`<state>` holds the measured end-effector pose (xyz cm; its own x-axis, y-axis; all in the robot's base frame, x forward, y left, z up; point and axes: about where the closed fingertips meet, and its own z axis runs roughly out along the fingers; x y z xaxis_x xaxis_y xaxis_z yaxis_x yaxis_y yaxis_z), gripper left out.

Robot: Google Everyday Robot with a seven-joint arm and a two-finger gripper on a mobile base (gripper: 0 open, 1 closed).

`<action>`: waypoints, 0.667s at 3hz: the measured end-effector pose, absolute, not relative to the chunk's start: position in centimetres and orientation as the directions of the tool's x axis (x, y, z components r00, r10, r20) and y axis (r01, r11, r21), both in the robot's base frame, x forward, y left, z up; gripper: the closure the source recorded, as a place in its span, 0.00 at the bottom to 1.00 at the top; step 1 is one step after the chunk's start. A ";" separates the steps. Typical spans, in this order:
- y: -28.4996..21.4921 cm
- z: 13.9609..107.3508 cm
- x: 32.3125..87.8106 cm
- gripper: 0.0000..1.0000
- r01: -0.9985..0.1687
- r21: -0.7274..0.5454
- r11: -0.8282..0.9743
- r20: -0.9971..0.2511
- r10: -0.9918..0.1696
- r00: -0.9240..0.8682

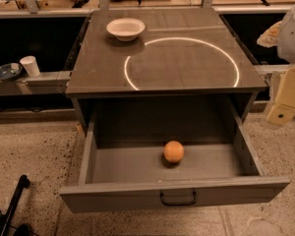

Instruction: Pick orange from top drawer and place on counter

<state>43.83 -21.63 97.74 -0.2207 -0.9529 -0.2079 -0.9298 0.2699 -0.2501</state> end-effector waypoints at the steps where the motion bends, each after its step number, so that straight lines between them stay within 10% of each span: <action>1: -21.6 97.7 43.8 0.00 -0.930 -0.250 0.270 -0.208 -0.953 -0.221; 2: -20.8 96.3 44.6 0.00 -0.924 -0.272 0.268 -0.221 -0.952 -0.211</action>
Offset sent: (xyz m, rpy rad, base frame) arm 0.0312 0.0312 -0.0627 0.0330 -0.0824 0.0176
